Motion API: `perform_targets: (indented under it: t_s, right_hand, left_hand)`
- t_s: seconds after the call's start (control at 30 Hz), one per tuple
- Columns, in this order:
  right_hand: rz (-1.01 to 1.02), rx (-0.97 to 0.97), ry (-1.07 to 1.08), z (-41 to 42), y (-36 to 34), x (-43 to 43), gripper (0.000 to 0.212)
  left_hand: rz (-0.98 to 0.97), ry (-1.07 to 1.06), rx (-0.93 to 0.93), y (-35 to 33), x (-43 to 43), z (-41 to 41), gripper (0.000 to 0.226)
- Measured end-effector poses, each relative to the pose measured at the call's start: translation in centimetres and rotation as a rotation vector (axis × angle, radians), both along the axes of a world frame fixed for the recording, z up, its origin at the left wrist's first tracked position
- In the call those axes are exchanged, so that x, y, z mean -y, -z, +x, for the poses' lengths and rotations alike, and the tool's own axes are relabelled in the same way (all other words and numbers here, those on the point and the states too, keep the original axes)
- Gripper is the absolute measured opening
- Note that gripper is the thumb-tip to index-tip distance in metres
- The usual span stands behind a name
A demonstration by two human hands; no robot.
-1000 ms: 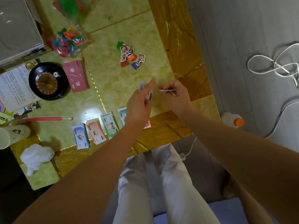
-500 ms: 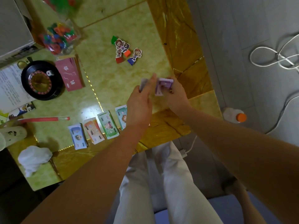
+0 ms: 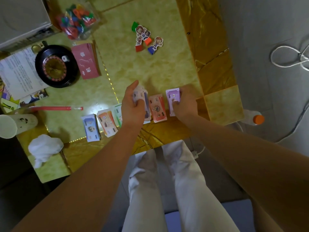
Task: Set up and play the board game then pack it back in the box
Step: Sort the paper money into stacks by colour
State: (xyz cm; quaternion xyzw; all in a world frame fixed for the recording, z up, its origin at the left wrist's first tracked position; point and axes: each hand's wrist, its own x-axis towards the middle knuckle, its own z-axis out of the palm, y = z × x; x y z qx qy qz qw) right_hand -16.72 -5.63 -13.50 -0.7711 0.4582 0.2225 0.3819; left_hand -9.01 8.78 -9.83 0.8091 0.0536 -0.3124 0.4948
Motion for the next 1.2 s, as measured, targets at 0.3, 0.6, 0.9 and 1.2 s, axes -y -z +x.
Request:
perform_targets:
  t_s: [0.3,0.6,0.9,1.2]
  right_hand:
    - [-0.434,-0.057,-0.170,-0.6,0.7,-2.5,0.056]
    - [0.431,0.378,0.192,1.6,-4.0,-3.5,0.026]
    - [0.595,0.452,0.535,2.9,-6.6,-3.3,0.019]
    - [0.697,0.476,0.579,2.4,-7.4,-2.2,0.027]
  left_hand:
    - [-0.206,-0.047,-0.166,0.1,-1.8,-0.7,0.086]
    - [-0.198,-0.147,-0.310,-1.4,-1.1,-0.4,0.042]
    - [-0.271,-0.205,-0.394,-4.4,-0.1,0.7,0.043]
    - [-0.326,-0.243,-0.373,-5.8,0.5,0.7,0.040]
